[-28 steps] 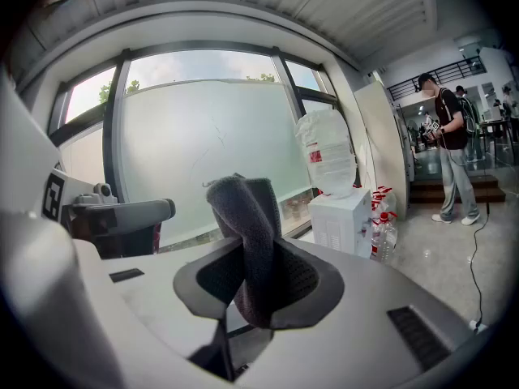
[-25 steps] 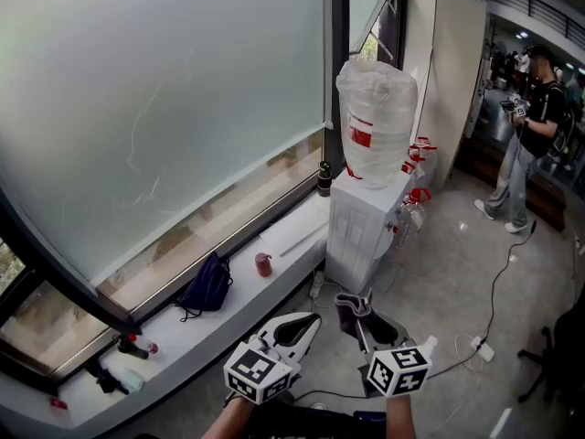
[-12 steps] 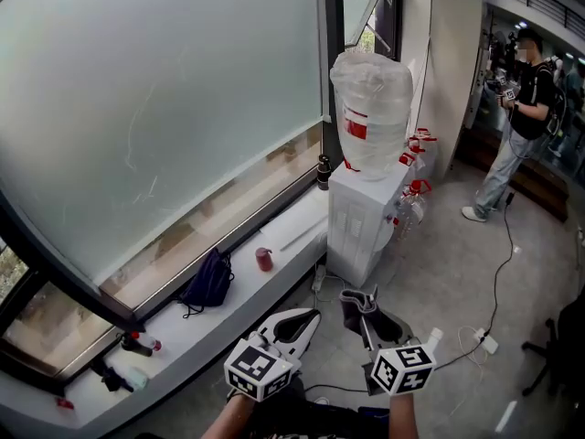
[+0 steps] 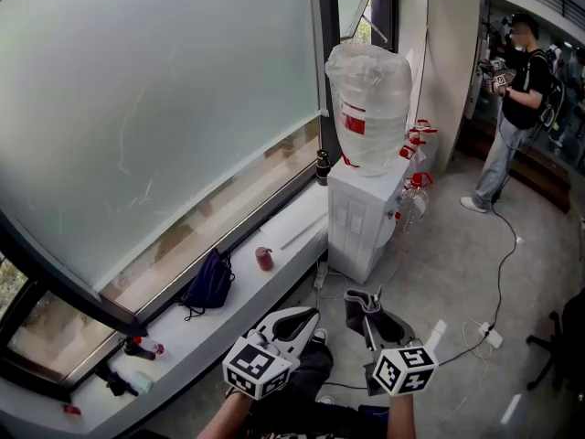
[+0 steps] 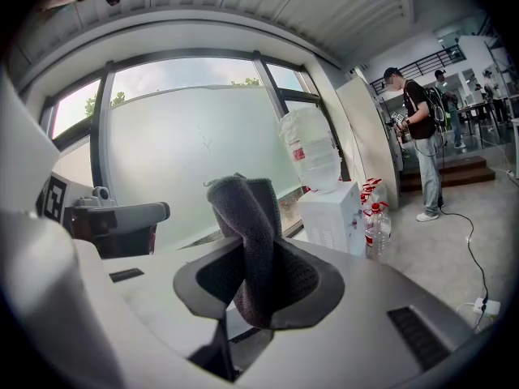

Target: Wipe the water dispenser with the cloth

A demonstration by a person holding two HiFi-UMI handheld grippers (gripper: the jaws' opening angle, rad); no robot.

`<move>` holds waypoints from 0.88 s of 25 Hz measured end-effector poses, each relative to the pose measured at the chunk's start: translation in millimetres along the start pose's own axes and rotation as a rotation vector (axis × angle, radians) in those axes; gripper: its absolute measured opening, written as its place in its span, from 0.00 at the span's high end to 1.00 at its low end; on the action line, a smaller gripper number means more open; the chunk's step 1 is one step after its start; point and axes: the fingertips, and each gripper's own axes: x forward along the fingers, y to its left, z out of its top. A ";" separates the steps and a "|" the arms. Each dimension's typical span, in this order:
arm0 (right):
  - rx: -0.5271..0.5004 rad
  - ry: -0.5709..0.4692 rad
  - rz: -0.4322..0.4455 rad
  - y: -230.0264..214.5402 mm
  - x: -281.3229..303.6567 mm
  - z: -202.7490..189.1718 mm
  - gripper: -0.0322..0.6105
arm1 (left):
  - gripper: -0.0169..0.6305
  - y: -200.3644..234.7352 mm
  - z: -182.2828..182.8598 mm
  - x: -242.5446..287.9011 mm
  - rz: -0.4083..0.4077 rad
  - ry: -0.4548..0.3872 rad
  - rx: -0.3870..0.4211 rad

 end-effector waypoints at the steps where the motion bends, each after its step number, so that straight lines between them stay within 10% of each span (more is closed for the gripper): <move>1: 0.000 0.003 -0.001 -1.3 4.9 0.4 0.79 | 0.94 5.0 -0.2 4.3 -0.003 -0.001 -0.004; 22: -0.040 0.109 -0.089 -79.8 192.9 77.3 0.79 | 0.94 184.0 20.0 152.8 -0.034 0.005 -0.024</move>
